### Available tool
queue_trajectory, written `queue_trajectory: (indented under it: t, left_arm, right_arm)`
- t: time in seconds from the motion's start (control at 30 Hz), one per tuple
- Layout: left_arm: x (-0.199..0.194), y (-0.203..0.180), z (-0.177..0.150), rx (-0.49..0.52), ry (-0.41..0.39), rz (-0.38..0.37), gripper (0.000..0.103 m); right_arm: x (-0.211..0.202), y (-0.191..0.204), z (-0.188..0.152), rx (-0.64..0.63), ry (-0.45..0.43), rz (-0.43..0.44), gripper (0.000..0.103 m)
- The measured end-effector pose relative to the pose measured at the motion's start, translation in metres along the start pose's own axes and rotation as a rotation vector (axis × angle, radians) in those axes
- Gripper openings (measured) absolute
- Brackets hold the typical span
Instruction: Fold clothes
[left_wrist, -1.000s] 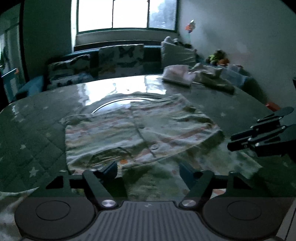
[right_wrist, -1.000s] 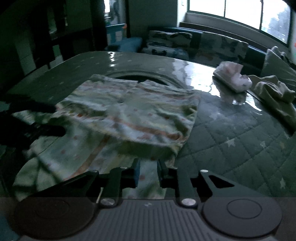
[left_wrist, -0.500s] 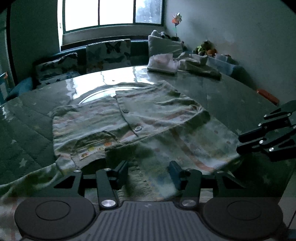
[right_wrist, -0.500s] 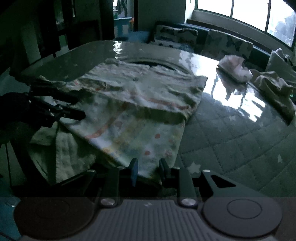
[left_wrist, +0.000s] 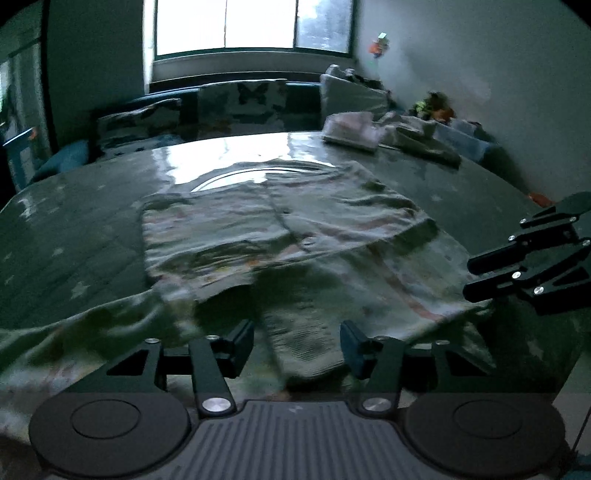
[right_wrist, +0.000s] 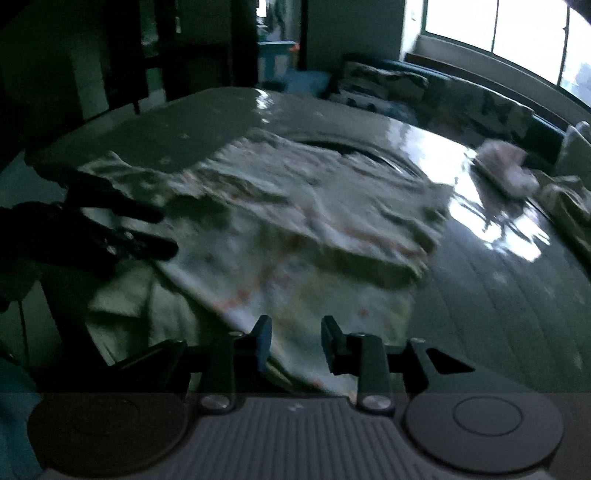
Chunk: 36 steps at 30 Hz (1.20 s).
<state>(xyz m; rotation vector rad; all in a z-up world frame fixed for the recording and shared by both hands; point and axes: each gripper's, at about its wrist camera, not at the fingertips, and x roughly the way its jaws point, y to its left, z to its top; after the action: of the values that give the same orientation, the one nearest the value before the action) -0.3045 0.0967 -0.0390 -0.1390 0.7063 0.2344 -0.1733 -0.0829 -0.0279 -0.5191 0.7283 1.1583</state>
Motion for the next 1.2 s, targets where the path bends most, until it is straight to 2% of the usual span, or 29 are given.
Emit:
queue_trajectory:
  t: [0.2,0.37,0.57,0.67,1.0,1.2]
  left_arm:
    - [-0.020,0.043,-0.009,-0.111,0.002,0.143,0.068]
    - [-0.040,0.084,-0.020,-0.220,-0.004,0.271,0.069]
    - [-0.058,0.125,-0.034,-0.335,-0.016,0.434,0.070]
    - [-0.063,0.146,-0.040,-0.401,-0.016,0.496,0.070]
    - [-0.067,0.190,-0.051,-0.553,0.003,0.605,0.068]
    - [-0.069,0.211,-0.053,-0.635,-0.015,0.595,0.054]
  right_arm:
    - [0.024,0.033,0.027,-0.099,-0.013,0.090,0.029]
    - [0.042,0.056,0.042,-0.136,-0.027,0.148,0.029]
    - [0.065,0.069,0.041,-0.149,0.014,0.168,0.029]
    - [0.061,0.068,0.043,-0.141,0.012,0.169,0.030]
    - [0.053,0.068,0.042,-0.133,0.004,0.164,0.031]
    - [0.048,0.068,0.042,-0.129,-0.013,0.165,0.034]
